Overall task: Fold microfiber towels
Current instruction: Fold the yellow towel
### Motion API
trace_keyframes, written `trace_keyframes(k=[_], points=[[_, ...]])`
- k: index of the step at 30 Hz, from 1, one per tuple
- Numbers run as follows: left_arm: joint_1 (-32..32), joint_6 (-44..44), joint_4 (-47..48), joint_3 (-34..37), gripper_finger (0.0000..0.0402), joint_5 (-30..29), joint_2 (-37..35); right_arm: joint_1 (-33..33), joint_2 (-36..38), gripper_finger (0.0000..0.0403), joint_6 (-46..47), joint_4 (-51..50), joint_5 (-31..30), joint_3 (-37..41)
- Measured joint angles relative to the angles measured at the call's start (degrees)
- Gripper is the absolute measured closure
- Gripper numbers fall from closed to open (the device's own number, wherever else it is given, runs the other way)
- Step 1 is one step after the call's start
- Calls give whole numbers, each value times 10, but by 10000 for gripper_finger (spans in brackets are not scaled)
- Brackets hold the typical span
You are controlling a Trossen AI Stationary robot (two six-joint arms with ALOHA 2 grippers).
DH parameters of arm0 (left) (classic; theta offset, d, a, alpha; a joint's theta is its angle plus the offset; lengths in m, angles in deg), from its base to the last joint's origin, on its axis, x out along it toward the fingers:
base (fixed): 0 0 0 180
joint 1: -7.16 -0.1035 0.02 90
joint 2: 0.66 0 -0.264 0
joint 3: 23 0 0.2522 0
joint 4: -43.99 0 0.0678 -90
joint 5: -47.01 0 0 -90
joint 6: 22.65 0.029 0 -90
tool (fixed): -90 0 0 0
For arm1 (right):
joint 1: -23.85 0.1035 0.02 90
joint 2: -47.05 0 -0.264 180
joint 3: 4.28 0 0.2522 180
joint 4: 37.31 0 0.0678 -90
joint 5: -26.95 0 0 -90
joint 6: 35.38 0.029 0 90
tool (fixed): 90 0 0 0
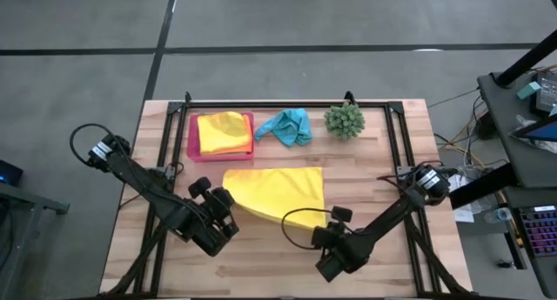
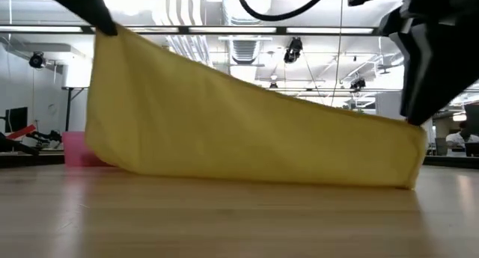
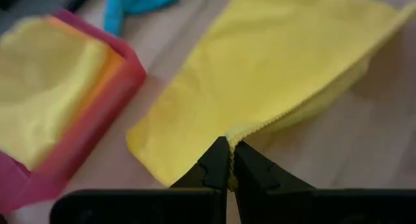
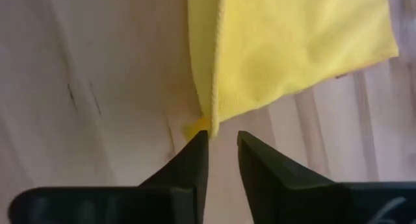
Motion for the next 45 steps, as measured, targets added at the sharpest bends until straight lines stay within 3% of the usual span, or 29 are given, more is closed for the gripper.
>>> trace_keyframes(k=[7,10,14,17,28,37,45], points=[[12,9,-20,0,402,109,0,25,0,278,-12,4,-16,9],[21,9,-31,0,402,119,0,39,0,258,-4,20,-34,26],[30,8,-33,0,402,146,0,66,0,236,-62,107,-42,60],[32,8,-33,0,402,190,0,83,1,224,-82,183,-96,95],[33,5,-46,13,402,197,0,82,2,219,-5,362,-175,183],[33,4,-47,18,402,197,0,80,3,253,51,396,-201,216],[33,4,-48,18,402,197,0,80,3,380,29,373,-192,199]])
